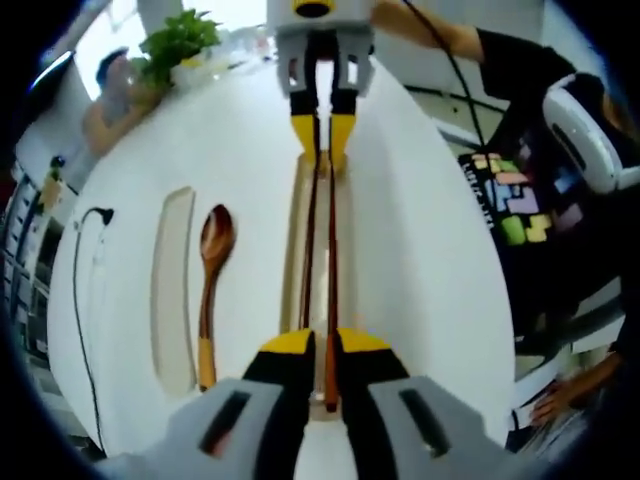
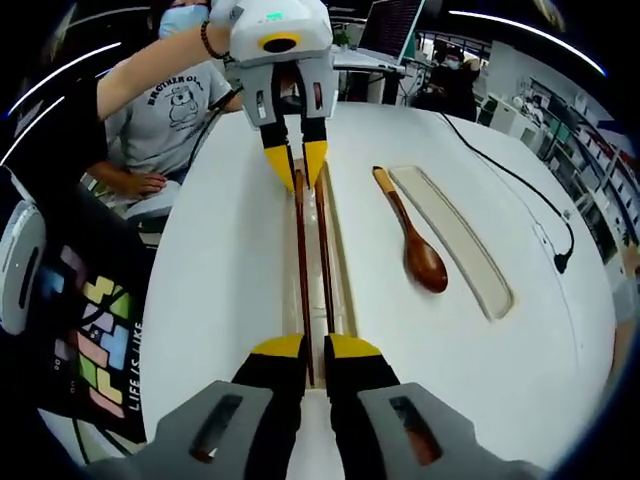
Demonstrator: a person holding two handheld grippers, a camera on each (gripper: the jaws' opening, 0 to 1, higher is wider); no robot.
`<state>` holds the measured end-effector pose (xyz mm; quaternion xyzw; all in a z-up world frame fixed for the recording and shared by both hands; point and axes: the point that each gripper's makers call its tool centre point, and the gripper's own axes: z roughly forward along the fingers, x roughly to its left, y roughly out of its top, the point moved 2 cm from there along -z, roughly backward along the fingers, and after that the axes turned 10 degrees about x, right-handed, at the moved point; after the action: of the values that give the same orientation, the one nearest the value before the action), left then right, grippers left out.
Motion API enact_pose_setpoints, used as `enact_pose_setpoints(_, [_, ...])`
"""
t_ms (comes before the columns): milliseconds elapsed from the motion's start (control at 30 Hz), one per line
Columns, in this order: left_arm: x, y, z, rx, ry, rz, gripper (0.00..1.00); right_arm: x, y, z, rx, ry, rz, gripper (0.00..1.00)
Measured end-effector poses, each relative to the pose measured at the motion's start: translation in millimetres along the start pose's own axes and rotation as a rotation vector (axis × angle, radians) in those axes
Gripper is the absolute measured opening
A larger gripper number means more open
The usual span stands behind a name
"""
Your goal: Arrange the utensils inside the cutlery case until each visible utensil rests in its matching compartment.
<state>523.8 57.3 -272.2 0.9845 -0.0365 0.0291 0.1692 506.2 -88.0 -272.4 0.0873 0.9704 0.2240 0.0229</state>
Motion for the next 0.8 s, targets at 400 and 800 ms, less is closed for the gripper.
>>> enact_pose_setpoints(400, [16.2, -1.4, -26, -0.047, 0.077, -0.013, 0.08, -13, 10.2, -16, -0.108, -0.031, 0.042, 0.06])
enact_pose_setpoints(800, [50.7, -3.8, -17, -0.04, 0.159, -0.055, 0.11, -41, 19.2, -31, -0.256, -0.044, 0.167, 0.07])
